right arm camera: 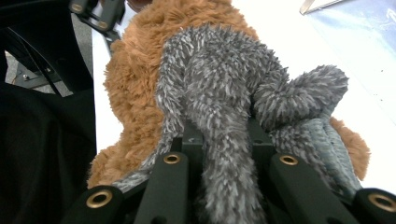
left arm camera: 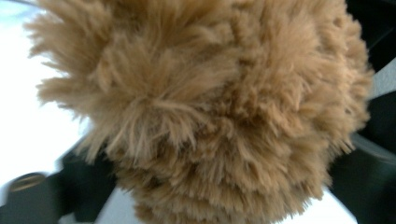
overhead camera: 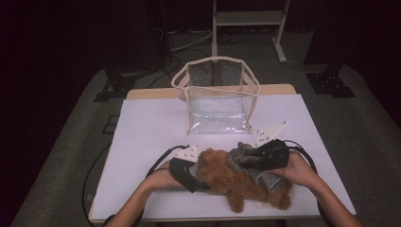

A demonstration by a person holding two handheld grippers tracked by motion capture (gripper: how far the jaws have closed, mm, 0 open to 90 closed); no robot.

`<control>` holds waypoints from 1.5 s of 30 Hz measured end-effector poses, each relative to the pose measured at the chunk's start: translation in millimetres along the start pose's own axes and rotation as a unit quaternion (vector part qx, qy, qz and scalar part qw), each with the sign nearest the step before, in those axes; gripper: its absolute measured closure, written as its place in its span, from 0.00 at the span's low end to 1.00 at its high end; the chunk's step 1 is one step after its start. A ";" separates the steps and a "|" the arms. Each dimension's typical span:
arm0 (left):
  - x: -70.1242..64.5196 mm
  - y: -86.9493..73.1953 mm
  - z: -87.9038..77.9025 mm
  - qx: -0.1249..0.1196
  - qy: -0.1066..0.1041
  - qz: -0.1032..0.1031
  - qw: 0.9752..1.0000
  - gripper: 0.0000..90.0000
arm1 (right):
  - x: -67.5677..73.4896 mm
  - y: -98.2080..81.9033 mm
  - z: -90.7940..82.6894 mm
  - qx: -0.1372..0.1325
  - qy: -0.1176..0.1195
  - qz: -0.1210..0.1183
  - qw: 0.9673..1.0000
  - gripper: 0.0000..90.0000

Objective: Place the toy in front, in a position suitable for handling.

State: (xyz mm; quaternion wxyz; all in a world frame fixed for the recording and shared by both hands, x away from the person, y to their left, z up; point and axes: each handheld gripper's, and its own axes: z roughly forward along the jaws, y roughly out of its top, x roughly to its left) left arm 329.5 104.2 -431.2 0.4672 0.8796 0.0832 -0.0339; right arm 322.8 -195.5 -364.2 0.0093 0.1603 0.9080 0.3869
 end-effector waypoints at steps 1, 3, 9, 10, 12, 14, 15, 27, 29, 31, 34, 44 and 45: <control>0.3 0.3 -1.2 -0.005 0.003 0.002 1.000 0.29 | -0.2 0.7 0.3 0.001 0.001 0.000 1.000 0.83; -1.4 2.2 -2.8 -0.018 0.009 0.007 1.000 0.40 | -0.8 2.6 1.7 -0.001 0.006 0.000 1.000 0.83; 0.8 -5.0 -2.2 -0.012 0.013 -0.015 1.000 0.24 | -3.5 5.5 4.3 0.005 0.009 -0.004 1.000 0.83; 0.2 -6.3 -2.1 -0.011 0.015 -0.012 1.000 0.20 | -3.5 5.2 4.2 0.005 0.009 -0.006 1.000 0.83; -0.1 -9.5 -2.1 -0.001 0.020 -0.015 1.000 0.13 | -2.8 4.2 4.0 0.005 0.006 -0.003 1.000 0.84; 0.0 -14.0 -2.8 0.002 0.022 -0.012 1.000 0.12 | -2.8 2.8 3.3 0.003 0.004 -0.002 1.000 0.84; 0.2 -16.2 -1.9 0.007 0.023 -0.013 1.000 0.11 | -2.9 2.3 3.2 0.002 0.004 -0.002 1.000 0.84; 2.5 -7.4 9.7 -0.005 0.021 -0.005 1.000 0.38 | -2.7 4.5 5.3 -0.004 0.003 -0.003 1.000 0.83; 1.4 -2.0 4.2 -0.016 0.028 -0.004 0.999 0.43 | -3.3 5.5 4.7 -0.012 0.006 -0.001 1.000 0.83; 0.8 6.9 -2.2 -0.022 0.036 0.003 0.999 0.45 | -4.0 7.7 2.4 -0.032 0.012 0.005 0.999 0.83; 0.7 23.2 -15.2 -0.025 0.050 0.024 0.998 0.45 | -2.9 16.1 -4.5 -0.051 0.008 0.000 0.999 0.83; -11.3 103.8 -97.4 -0.022 0.128 0.124 0.984 0.44 | 0.5 53.1 -42.0 -0.173 -0.019 -0.013 0.985 0.83; -13.2 108.1 -102.0 -0.019 0.130 0.130 0.983 0.44 | 0.8 54.3 -42.9 -0.178 -0.017 -0.015 0.984 0.83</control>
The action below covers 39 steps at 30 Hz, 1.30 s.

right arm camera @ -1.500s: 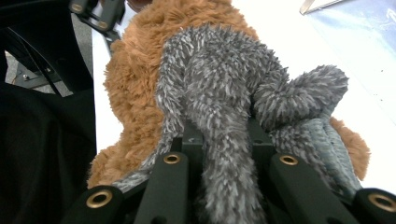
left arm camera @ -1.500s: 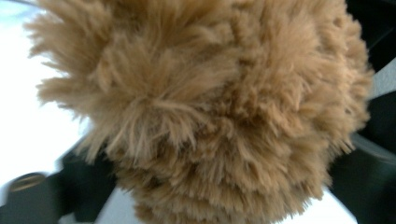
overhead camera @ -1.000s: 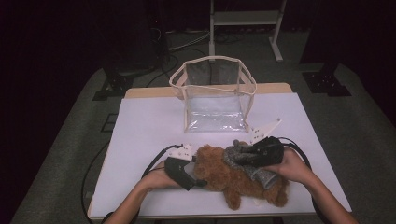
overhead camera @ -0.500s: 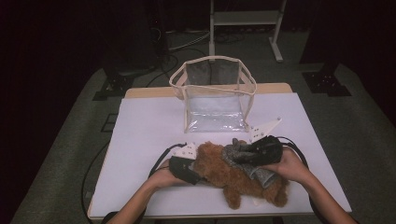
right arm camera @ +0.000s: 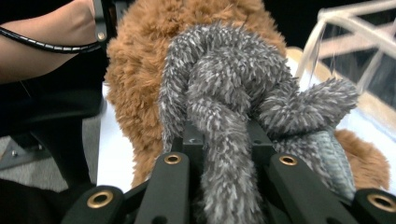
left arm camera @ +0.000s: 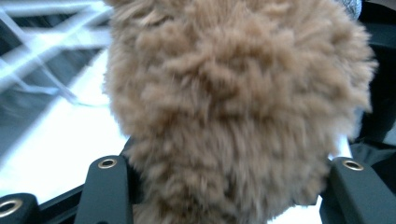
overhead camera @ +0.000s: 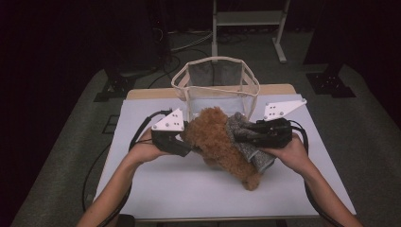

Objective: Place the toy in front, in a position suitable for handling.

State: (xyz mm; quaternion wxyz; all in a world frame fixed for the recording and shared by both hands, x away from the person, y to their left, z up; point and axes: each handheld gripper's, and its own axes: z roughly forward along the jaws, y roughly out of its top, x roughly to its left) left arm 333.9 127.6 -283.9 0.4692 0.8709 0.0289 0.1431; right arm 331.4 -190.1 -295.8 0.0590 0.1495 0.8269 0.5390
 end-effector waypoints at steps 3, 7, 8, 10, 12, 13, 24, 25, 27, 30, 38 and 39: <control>-0.9 1.5 -0.8 0.010 -0.008 0.005 1.000 0.42 | -1.2 -7.8 1.7 -0.004 0.005 0.009 1.000 0.83; -5.1 -6.0 14.0 -0.005 -0.021 -0.007 1.000 0.39 | -4.3 -29.4 1.0 0.000 0.007 0.032 0.999 0.83; -5.4 -5.4 15.6 -0.014 -0.023 -0.010 1.000 0.39 | -4.9 -33.3 -1.7 -0.002 0.006 0.038 0.999 0.83; -6.2 0.3 18.9 -0.030 -0.026 -0.009 0.999 0.38 | -4.8 -36.3 -10.9 -0.002 0.002 0.041 0.999 0.83; -7.6 9.6 24.1 -0.044 -0.031 -0.004 0.999 0.37 | -3.9 -35.4 -20.2 0.003 -0.007 0.039 0.999 0.83; -8.0 12.5 26.1 -0.047 -0.031 -0.002 0.998 0.38 | -3.5 -33.9 -27.2 0.007 -0.014 0.034 0.999 0.83; -14.2 39.1 55.7 -0.050 -0.035 0.020 0.998 0.38 | 4.2 36.5 -78.2 0.044 -0.040 -0.040 0.997 0.83; -15.5 42.0 58.3 -0.049 -0.037 0.024 0.998 0.38 | 4.4 46.2 -78.4 0.051 -0.040 -0.050 0.997 0.83; -17.9 46.2 62.0 -0.052 -0.042 0.030 0.997 0.39 | 3.9 65.4 -76.0 0.061 -0.037 -0.064 0.995 0.83; -22.6 54.3 68.1 -0.052 -0.045 0.046 0.997 0.39 | 2.3 82.3 -66.8 0.080 -0.029 -0.078 0.993 0.83; -24.1 45.9 81.2 -0.048 -0.031 0.028 0.998 0.26 | -1.8 61.3 -52.4 0.110 -0.034 -0.071 0.991 0.83; -24.2 44.8 81.5 -0.050 -0.029 0.023 0.998 0.22 | -3.6 57.9 -53.8 0.103 -0.033 -0.065 0.992 0.83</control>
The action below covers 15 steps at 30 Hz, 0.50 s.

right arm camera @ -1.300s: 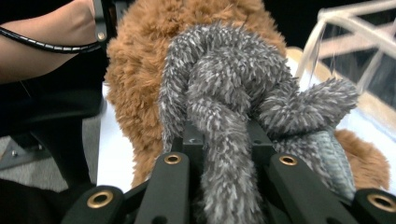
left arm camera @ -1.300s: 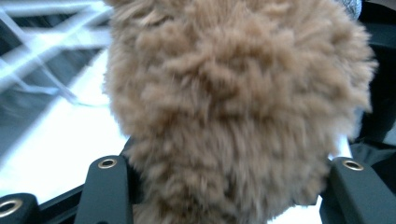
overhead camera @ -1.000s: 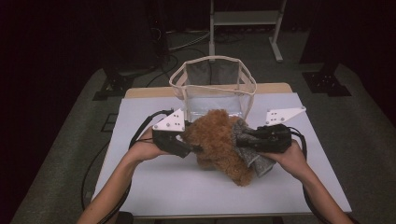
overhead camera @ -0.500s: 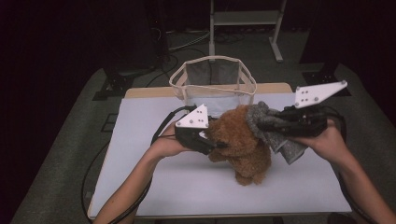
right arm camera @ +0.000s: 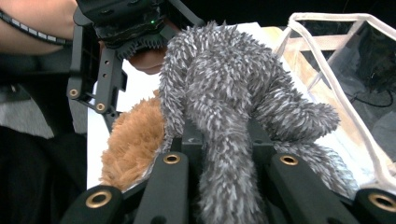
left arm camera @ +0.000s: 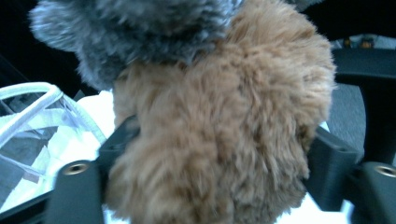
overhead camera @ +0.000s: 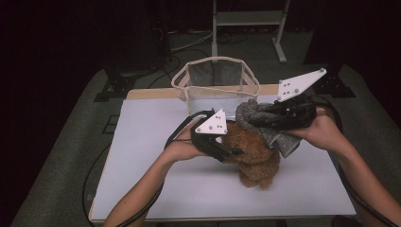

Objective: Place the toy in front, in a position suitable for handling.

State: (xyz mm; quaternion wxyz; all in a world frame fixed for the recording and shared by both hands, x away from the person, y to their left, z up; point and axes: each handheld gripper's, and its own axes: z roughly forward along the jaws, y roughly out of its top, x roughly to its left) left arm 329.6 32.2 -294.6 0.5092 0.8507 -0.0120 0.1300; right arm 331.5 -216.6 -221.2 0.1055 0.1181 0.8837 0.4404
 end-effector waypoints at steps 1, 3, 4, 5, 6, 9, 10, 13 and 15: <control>-0.4 -2.6 -0.2 -0.008 -0.001 -0.012 1.000 0.20 | -0.8 -2.3 -0.9 -0.003 0.000 0.004 1.000 0.83; 0.0 -7.1 -0.3 -0.017 -0.004 -0.028 0.999 0.17 | -2.4 -7.1 -3.7 -0.009 -0.001 0.010 1.000 0.83; 0.8 -10.4 1.4 -0.022 -0.009 -0.038 0.999 0.16 | -2.6 -8.9 -5.2 -0.012 -0.001 0.012 1.000 0.83; 1.0 -12.9 4.0 -0.025 -0.012 -0.048 0.998 0.14 | -2.6 -10.8 -6.5 -0.015 -0.001 0.015 1.000 0.83; 1.0 -14.5 6.6 -0.027 -0.016 -0.056 0.998 0.12 | -2.7 -11.9 -6.9 -0.017 -0.001 0.014 1.000 0.83; -0.7 -19.2 17.9 -0.033 -0.028 -0.073 0.996 0.07 | -1.5 -13.9 -6.6 -0.021 -0.002 0.016 1.000 0.83; -0.9 -20.0 20.7 -0.030 -0.028 -0.067 0.997 0.06 | -1.5 -14.4 -6.4 -0.021 -0.002 0.016 1.000 0.83; -1.1 -20.1 21.2 -0.046 -0.021 -0.071 0.996 0.16 | -1.8 -16.1 -5.6 -0.022 -0.001 0.019 1.000 0.83; 0.1 -19.5 17.1 -0.056 -0.007 -0.068 0.996 0.37 | -2.2 -15.6 -6.5 -0.028 -0.002 0.020 0.999 0.83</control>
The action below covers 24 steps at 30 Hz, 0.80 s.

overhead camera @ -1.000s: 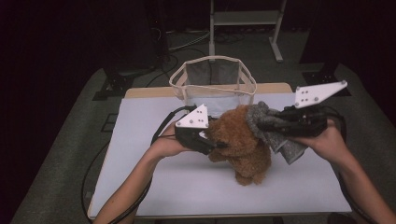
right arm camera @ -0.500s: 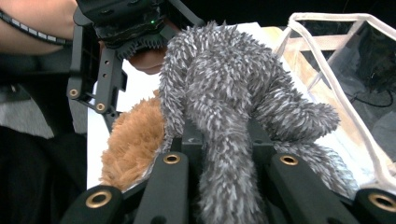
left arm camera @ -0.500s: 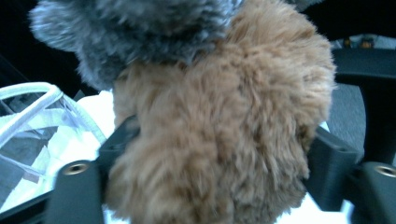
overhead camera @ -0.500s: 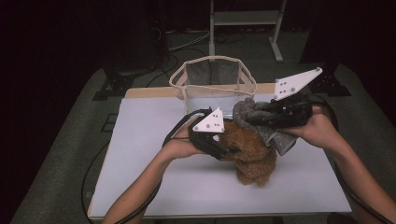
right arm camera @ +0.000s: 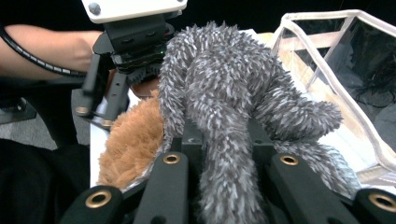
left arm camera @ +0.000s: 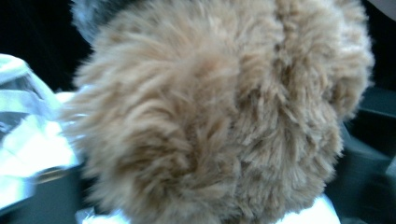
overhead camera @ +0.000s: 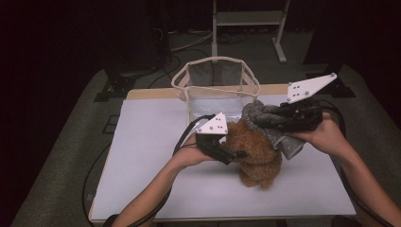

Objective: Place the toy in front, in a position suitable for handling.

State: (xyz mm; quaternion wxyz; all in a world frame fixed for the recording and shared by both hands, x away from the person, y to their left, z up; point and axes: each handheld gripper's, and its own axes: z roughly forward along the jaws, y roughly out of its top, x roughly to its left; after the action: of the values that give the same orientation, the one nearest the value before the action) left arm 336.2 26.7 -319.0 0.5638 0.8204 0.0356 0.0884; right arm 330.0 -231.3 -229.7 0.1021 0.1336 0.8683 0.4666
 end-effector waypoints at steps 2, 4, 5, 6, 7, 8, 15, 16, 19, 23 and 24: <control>0.3 5.0 -5.6 -0.003 0.010 0.015 1.000 0.46 | 0.4 2.7 -2.1 -0.007 -0.005 -0.001 1.000 0.83; 0.1 10.4 -10.4 0.001 0.013 0.023 1.000 0.49 | 1.0 7.0 -4.3 -0.015 -0.004 -0.003 1.000 0.83; 0.1 12.3 -12.1 0.004 0.011 0.024 1.000 0.50 | 1.6 9.3 -5.4 -0.017 -0.005 -0.005 1.000 0.83; -0.3 14.4 -14.1 0.009 0.009 0.025 1.000 0.50 | 2.0 11.1 -6.1 -0.017 -0.003 -0.008 1.000 0.83; -1.2 15.7 -14.9 0.011 0.008 0.024 1.000 0.50 | 3.2 13.9 -6.8 -0.014 -0.002 -0.011 1.000 0.83; -2.1 16.7 -15.0 0.013 0.009 0.030 0.999 0.49 | 4.7 17.1 -6.8 -0.009 -0.003 -0.014 1.000 0.83; -6.2 18.5 -8.7 0.017 0.010 0.039 0.999 0.49 | 17.3 42.6 11.7 0.033 0.016 -0.050 0.998 0.83; -5.8 17.4 -10.7 0.017 0.011 0.038 0.999 0.48 | 16.5 42.8 12.3 0.034 0.017 -0.050 0.998 0.83; -5.9 15.4 -14.6 0.015 0.012 0.035 0.999 0.48 | 11.3 39.8 7.4 0.033 0.023 -0.038 0.998 0.83; -4.9 13.6 -17.1 0.015 0.011 0.035 0.999 0.48 | 6.3 34.6 -5.9 0.041 0.006 -0.031 0.999 0.83; -5.7 14.3 -16.3 0.016 0.009 0.037 0.999 0.48 | 5.8 34.0 -8.5 0.042 0.004 -0.028 0.999 0.83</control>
State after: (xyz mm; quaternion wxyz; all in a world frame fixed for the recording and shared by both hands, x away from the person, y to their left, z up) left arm 327.0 35.6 -300.6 0.5465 0.8293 0.0122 0.1162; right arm 326.5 -218.0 -196.8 0.1058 0.1111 0.8911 0.4270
